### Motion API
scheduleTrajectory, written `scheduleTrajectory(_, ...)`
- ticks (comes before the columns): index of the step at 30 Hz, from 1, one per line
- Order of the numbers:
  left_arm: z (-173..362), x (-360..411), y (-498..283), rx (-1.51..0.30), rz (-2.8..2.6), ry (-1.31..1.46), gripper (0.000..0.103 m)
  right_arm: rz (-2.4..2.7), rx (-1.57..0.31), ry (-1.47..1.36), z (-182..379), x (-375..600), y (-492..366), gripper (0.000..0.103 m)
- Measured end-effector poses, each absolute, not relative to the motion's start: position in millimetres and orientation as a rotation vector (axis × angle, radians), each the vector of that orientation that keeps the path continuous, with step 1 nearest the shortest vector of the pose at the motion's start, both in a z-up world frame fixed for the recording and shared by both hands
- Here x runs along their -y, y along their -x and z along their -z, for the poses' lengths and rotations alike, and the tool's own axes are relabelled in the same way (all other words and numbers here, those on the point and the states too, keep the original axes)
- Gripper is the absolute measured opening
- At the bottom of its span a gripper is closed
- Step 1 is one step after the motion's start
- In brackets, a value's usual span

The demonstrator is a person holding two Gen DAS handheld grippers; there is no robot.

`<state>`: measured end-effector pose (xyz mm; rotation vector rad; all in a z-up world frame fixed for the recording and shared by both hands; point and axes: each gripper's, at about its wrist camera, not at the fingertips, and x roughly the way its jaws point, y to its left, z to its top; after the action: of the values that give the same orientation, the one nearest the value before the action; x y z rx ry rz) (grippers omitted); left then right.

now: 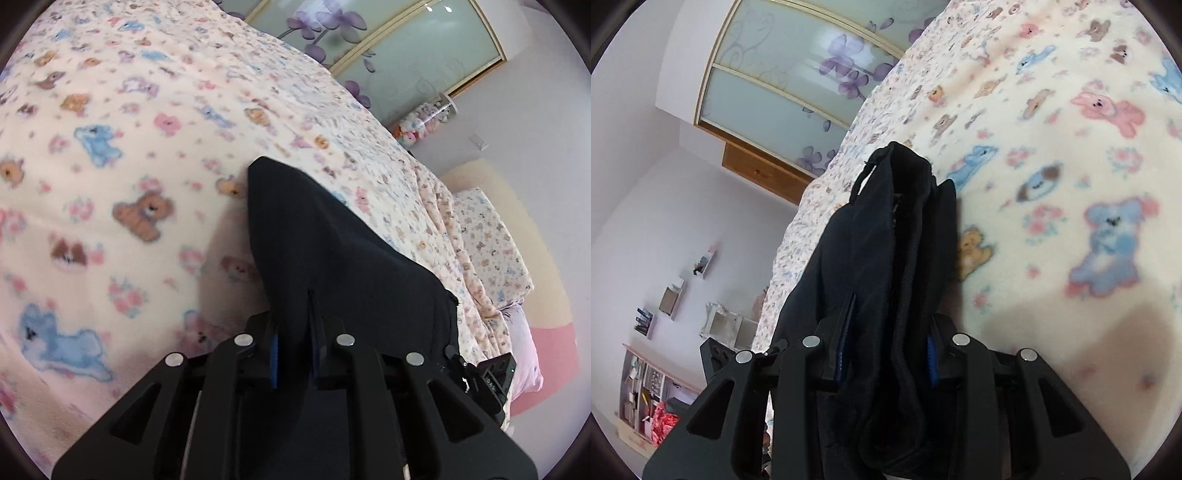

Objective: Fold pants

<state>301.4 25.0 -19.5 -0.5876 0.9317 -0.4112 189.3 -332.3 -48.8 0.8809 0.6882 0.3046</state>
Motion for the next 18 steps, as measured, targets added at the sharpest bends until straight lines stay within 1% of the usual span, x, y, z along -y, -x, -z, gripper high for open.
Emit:
scheduleTrajectory(2, 17, -18, -299, -0.919, 0.384, 0.516, 0.016, -0.286, -0.690, -0.855, 48, 330, -189, 0.032)
scheduleTrajectory(4, 14, -12, -297, -0.913, 0.341, 0.450, 0.028, -0.276, -0.693, -0.846, 50, 330, -188, 0.034)
scheduleTrajectory(5, 11, -11, -294, -0.904, 0.308, 0.416, 0.039, -0.268, -0.696, -0.838, 49, 330, -186, 0.035)
scheduleTrajectory(6, 6, -10, -290, -0.884, 0.254, 0.371, 0.051, -0.250, -0.701, -0.820, 47, 328, -183, 0.039)
scheduleTrajectory(7, 3, -11, -285, -0.869, 0.225, 0.342, 0.055, -0.236, -0.705, -0.800, 44, 328, -183, 0.042)
scheduleTrajectory(8, -3, -11, -280, -0.842, 0.188, 0.291, 0.063, -0.215, -0.705, -0.769, 40, 326, -179, 0.046)
scheduleTrajectory(9, -9, -11, -273, -0.815, 0.150, 0.231, 0.075, -0.204, -0.700, -0.750, 37, 326, -175, 0.047)
scheduleTrajectory(11, -22, -9, -257, -0.750, 0.081, 0.120, 0.087, -0.174, -0.687, -0.709, 30, 327, -163, 0.047)
scheduleTrajectory(13, -30, -9, -243, -0.707, 0.070, 0.055, 0.090, -0.133, -0.659, -0.684, 22, 328, -149, 0.047)
scheduleTrajectory(15, -37, -4, -227, -0.677, 0.059, -0.004, 0.096, -0.092, -0.627, -0.671, 15, 328, -134, 0.047)
scheduleTrajectory(18, -46, 6, -206, -0.648, 0.091, -0.038, 0.099, -0.088, -0.576, -0.649, 3, 323, -118, 0.047)
